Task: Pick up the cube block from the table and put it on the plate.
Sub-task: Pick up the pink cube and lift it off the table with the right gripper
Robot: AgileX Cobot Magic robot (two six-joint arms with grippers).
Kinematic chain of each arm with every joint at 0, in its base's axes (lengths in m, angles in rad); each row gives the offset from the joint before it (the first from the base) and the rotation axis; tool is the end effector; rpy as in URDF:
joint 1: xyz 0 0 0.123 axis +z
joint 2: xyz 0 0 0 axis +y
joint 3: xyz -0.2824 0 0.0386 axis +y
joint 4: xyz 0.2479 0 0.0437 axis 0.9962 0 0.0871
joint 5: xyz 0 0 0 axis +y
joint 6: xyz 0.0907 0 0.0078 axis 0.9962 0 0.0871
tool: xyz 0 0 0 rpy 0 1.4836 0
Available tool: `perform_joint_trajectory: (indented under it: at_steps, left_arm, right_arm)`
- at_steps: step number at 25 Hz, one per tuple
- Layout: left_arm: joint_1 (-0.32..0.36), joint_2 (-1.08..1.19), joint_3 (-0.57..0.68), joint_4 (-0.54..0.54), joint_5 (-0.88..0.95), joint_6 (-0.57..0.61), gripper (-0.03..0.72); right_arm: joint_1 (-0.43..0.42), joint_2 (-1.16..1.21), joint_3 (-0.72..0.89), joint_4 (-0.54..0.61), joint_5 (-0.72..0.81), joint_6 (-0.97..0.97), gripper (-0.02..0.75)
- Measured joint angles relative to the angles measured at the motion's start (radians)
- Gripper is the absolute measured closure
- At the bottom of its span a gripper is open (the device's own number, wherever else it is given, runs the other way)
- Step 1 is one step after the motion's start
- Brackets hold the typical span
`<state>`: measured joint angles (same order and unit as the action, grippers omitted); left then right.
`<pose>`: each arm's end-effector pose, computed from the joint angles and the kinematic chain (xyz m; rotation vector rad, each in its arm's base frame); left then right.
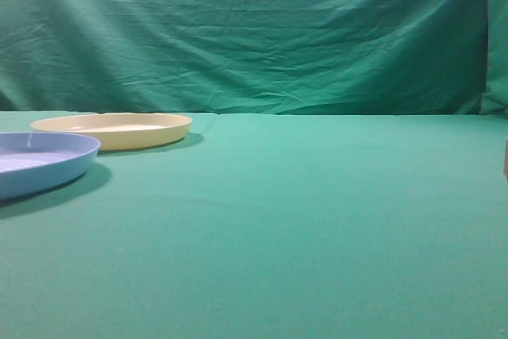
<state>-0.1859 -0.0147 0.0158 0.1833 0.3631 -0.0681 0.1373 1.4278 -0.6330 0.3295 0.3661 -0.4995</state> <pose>0.0527 -0.0039 0.1764 0.2206 1.8284 0.0020 0.2435 0.0443 0.1830 -0.4671 2.5790 0.1339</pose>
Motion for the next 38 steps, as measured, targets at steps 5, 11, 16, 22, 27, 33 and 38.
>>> perform_joint_trajectory:
  at_steps: [5,11,16,22,27,33,38]
  left_arm:
    - [0.0,0.0,0.0,0.0,0.0,0.0,0.688]
    - [0.0,0.0,0.0,0.0,0.0,0.0,0.688]
    - [0.0,0.0,0.0,0.0,0.0,0.0,0.688]
    - [0.0,0.0,0.0,0.0,0.0,0.0,0.688]
    - [0.0,0.0,0.0,0.0,0.0,0.0,0.688]
    - [0.0,0.0,0.0,0.0,0.0,0.0,0.688]
    - [0.0,0.0,0.0,0.0,0.0,0.0,0.688]
  right_arm:
    - [0.023,0.171,-0.077,0.002,-0.009,-0.003,0.094]
    - [0.036,0.283,-0.17,0.006,0.001,-0.003,0.223]
    - [0.038,0.3,-0.248,0.006,0.16,-0.003,0.435]
    - [0.041,0.305,-0.449,0.089,0.291,-0.005,0.435]
    - [0.129,0.352,-0.678,0.153,0.27,-0.005,0.435]
    - [0.343,0.577,-1.042,0.168,0.267,-0.005,0.435]
    - [0.483,0.821,-1.326,0.17,0.249,-0.005,0.435]
